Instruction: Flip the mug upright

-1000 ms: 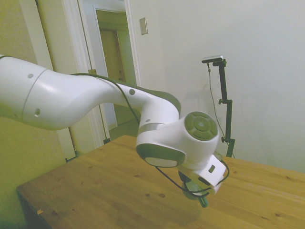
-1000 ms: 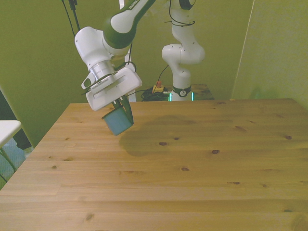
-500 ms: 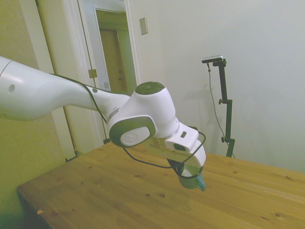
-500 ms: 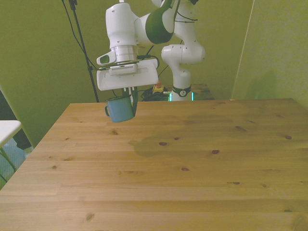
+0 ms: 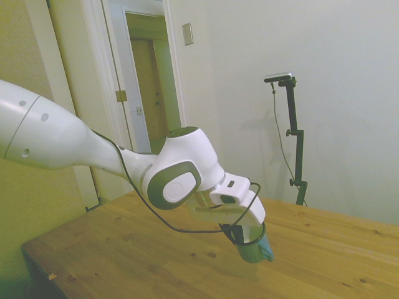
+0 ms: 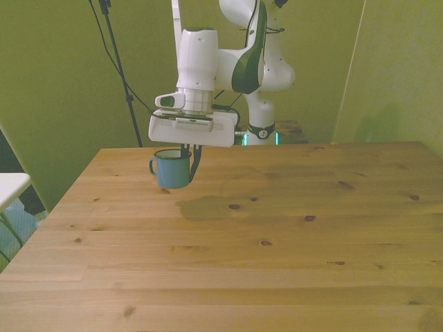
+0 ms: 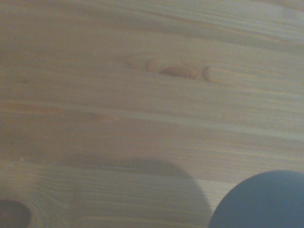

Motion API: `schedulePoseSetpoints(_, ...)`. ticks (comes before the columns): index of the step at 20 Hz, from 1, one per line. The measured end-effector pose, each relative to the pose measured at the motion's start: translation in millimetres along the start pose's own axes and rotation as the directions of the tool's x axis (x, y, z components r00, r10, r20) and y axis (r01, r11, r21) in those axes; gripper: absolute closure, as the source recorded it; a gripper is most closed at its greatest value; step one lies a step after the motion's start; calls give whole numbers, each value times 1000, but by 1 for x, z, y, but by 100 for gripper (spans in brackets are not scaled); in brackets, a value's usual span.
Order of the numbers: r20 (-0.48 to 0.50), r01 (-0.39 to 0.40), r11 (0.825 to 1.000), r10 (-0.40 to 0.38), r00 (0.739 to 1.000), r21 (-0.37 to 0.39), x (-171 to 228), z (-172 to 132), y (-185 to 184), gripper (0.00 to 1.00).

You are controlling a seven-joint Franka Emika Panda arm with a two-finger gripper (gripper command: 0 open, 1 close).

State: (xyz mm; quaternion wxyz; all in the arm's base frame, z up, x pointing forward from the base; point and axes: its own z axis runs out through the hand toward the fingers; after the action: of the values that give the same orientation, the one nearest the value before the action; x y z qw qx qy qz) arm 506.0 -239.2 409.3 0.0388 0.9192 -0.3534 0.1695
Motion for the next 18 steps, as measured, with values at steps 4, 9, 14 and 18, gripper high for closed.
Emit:
schedulePoseSetpoints(4, 49, 6, 1000, -4, 999, -30, -6, 26, -4, 100)
schedulePoseSetpoints(9, 131, -7, 1000, 10, 991, -24, -4, 43, -13, 100)
schedulePoseSetpoints(14, 176, -12, 1000, 16, 984, -22, 1, 55, -15, 100)
schedulePoseSetpoints(18, 185, -17, 1000, 21, 983, -21, 5, 57, -14, 0)
